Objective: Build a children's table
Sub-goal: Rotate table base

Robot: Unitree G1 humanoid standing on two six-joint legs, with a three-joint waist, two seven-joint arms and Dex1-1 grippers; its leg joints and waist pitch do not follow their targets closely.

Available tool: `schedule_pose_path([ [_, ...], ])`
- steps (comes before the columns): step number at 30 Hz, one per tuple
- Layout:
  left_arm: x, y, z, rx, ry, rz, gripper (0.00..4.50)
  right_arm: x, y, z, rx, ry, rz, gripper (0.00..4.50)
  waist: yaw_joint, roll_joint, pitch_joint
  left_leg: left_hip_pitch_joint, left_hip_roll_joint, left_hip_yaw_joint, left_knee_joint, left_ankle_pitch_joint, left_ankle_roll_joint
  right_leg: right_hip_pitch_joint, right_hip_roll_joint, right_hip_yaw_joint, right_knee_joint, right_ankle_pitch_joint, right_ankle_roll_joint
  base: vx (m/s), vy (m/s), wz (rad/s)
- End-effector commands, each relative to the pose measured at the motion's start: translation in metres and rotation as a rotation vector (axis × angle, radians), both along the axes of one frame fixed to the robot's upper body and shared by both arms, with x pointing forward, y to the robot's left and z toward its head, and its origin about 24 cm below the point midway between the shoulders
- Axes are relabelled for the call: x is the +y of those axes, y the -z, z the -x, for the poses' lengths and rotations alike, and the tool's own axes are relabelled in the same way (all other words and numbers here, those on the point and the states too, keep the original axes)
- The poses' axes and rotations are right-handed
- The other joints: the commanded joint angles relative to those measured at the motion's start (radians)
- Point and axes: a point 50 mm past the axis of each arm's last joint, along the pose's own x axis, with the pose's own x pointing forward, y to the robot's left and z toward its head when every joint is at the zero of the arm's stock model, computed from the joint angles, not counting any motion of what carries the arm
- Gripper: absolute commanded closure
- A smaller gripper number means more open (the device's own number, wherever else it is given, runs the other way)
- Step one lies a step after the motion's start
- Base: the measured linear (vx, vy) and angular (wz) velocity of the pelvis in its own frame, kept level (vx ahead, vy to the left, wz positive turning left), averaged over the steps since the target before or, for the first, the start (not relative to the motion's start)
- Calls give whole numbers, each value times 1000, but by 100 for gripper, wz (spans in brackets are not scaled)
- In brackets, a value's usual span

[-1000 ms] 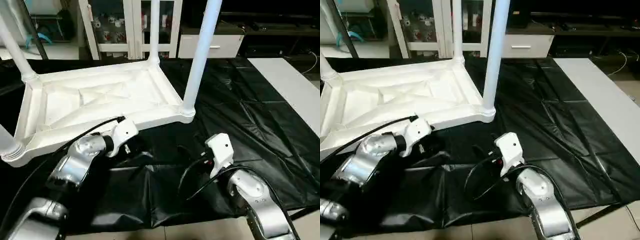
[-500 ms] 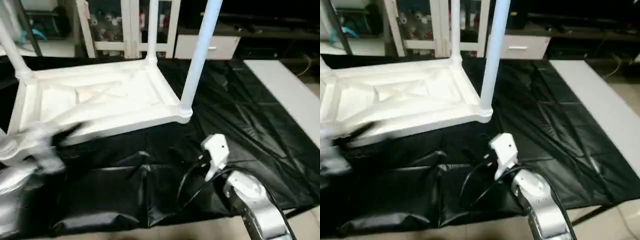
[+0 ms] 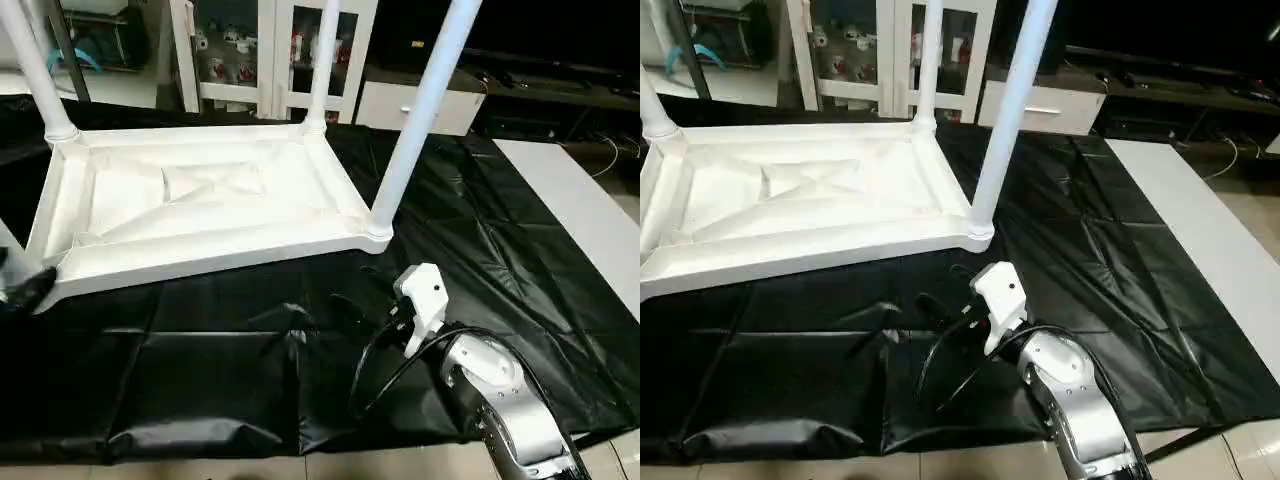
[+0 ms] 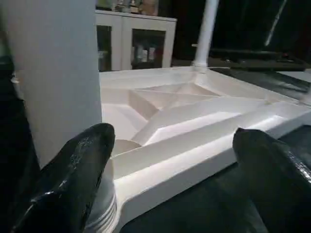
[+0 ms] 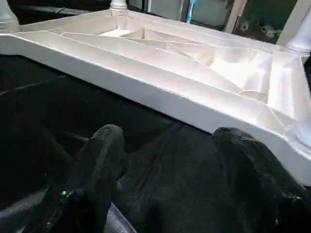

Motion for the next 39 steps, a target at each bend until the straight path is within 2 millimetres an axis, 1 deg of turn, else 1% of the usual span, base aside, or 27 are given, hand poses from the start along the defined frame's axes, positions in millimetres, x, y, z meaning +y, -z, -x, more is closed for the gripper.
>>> schedule_pose_path([
  [1, 11, -6, 1, -16, -36, -11, 5, -2, -1, -2, -9, 2, 4, 129, 3, 57, -37, 10, 0, 0, -94, -425, -34, 29, -28, 28, -63, -275, -147, 0, 0, 0],
  [2, 20, -8, 1, -16, -66, -24, 5, -2, 0, -1, -10, 10, 2, 129, 2, 62, -38, 13, -1, 0, -93, -427, -36, 29, -26, 28, -65, -264, -153, 0, 0, 0],
  [3, 20, -8, 1, -16, -66, -24, 5, -2, 0, -1, -10, 10, 2, 129, 1, 58, -38, 13, -2, 1, -92, -428, -35, 28, -25, 28, -65, -263, -153, 0, 0, 0],
  [5, 22, -11, -4, -24, -79, -21, 5, -3, 0, -1, -11, 20, -2, 129, 2, 63, -39, 14, 0, -1, -92, -425, -39, 31, -26, 27, -61, -248, -166, 0, 0, 0],
  [6, 23, -13, -8, -26, -85, -27, 5, -2, 0, -1, -12, 23, -2, 129, 4, 72, -40, 16, 1, -1, -91, -422, -42, 31, -27, 28, -59, -234, -177, 0, 0, 0],
  [7, 24, -15, -12, -27, -83, -26, 5, -2, 1, -1, -12, 25, -2, 129, 2, 73, -39, 17, 0, 0, -92, -422, -42, 30, -26, 27, -61, -230, -179, 0, 0, 0],
  [9, 27, -17, -17, -35, -96, -30, 5, -2, 3, 0, -11, 30, 6, 129, 3, 89, -40, 19, -2, -2, -90, -429, -47, 31, -26, 26, -59, -228, -184, 0, 0, 0],
  [10, 29, -18, -18, -41, -107, -25, 5, -2, 4, 1, -12, 32, 12, 129, 2, 85, -39, 22, -2, 0, -90, -438, -48, 28, -23, 24, -63, -227, -184, 0, 0, 0],
  [11, 33, -19, -18, -38, -117, -39, 5, -4, 4, 4, -9, 36, 11, 129, 4, 89, -40, 20, -3, -2, -90, -440, -49, 32, -24, 24, -60, -228, -185, 0, 0, 0],
  [16, 44, -26, -20, -51, -163, -80, 5, -10, 9, 10, 10, 57, 14, 129, 5, 75, -37, 19, 1, -5, -93, -458, -39, 36, -32, 27, -66, -305, -175, 0, 0, 0],
  [19, 42, -31, -32, -82, -165, -70, 5, -6, 9, 7, 7, 46, 8, 129, 5, 82, -34, 28, 1, -7, -94, -493, -46, 27, -34, 28, -71, -346, -175, 0, 0, 0],
  [20, 42, -31, -33, -84, -164, -69, 5, -5, 9, 7, 6, 45, 8, 129, 4, 76, -33, 25, 3, -9, -95, -497, -49, 30, -36, 28, -70, -354, -174, 0, 0, 0],
  [21, 42, -31, -33, -84, -164, -68, 5, -5, 9, 7, 6, 44, 8, 129, 5, 77, -32, 24, 2, -10, -96, -502, -50, 31, -36, 28, -71, -366, -171, 0, 0, 0],
  [22, 36, -31, -40, -94, -133, -52, 5, -3, 8, 5, 3, 37, 7, 129, 7, 80, -34, 32, 2, -8, -94, -511, -53, 26, -37, 29, -74, -378, -170, 0, 0, 0],
  [23, 25, -31, -55, -103, -88, -31, 5, -1, 8, 3, -4, 20, 13, 129, 6, 80, -34, 31, 3, -9, -94, -507, -53, 27, -38, 30, -72, -366, -174, 0, 0, 0],
  [24, 21, -30, -60, -103, -65, -28, 5, 0, 7, 3, -7, 13, 14, 129, 11, 83, -35, 34, 2, -6, -92, -502, -57, 24, -36, 30, -71, -345, -183, 0, 0, 0],
  [28, 1, -30, -81, -106, 30, -15, 5, -2, 5, 4, -13, 3, 11, 129, 29, 83, -38, 37, 4, -3, -91, -478, -60, 26, -37, 31, -67, -310, -189, 0, 0, 0],
  [29, -4, -30, -84, -103, 55, -10, 5, -2, 5, 4, -14, 3, 12, 129, 33, 82, -38, 33, 4, -3, -92, -468, -62, 30, -37, 30, -65, -298, -192, 0, 0, 0],
  [30, -20, -28, -91, -78, 157, -1, 5, -2, 6, 5, -15, 0, 11, 129, 38, 83, -39, 31, 5, -3, -92, -460, -68, 33, -39, 31, -61, -289, -194, 0, 0, 0],
  [31, -20, -28, -91, -78, 157, -1, 5, -2, 6, 5, -15, 0, 11, 129, 43, 82, -39, 33, 5, -1, -92, -456, -68, 31, -39, 30, -63, -291, -194, 0, 0, 0],
  [32, -27, -27, -93, -68, 201, 4, 5, -2, 6, 5, -17, -2, 11, 129, 45, 82, -39, 33, 5, -1, -92, -458, -68, 30, -39, 30, -63, -296, -194, 0, 0, 0],
  [33, -44, -23, -97, -39, 292, 21, 5, -2, 6, 5, -19, -6, 11, 129, 47, 86, -39, 31, 6, -2, -92, -461, -75, 33, -39, 30, -61, -292, -198, 0, 0, 0],
  [34, -49, -22, -98, -31, 318, 27, 5, -2, 6, 5, -20, -7, 11, 129, 47, 86, -39, 31, 6, -2, -92, -461, -75, 33, -39, 30, -61, -292, -198, 0, 0, 0],
  [35, -78, -16, -103, 18, 464, 45, 5, -3, 5, 5, -24, -12, 12, 129, 47, 88, -39, 32, 6, -1, -92, -469, -74, 33, -39, 29, -61, -298, -198, 0, 0, 0],
  [36, -93, -12, -104, 42, 538, 52, 5, -3, 5, 5, -26, -14, 13, 129, 47, 86, -39, 29, 9, -2, -93, -470, -76, 36, -41, 29, -60, -295, -201, 0, 0, 0],
  [38, -118, -5, -107, 81, 637, 38, 5, -4, 4, 5, -30, -15, 14, 129, 50, 84, -38, 34, 7, 3, -92, -471, -66, 30, -37, 29, -65, -306, -199, 0, 0, 0],
  [39, -151, 3, -109, 132, 769, 42, 5, -6, 3, 5, -35, -8, 14, 129, 49, 82, -40, 24, 3, 4, -90, -438, -61, 40, -38, 28, -63, -295, -197, 0, 0, 0],
])
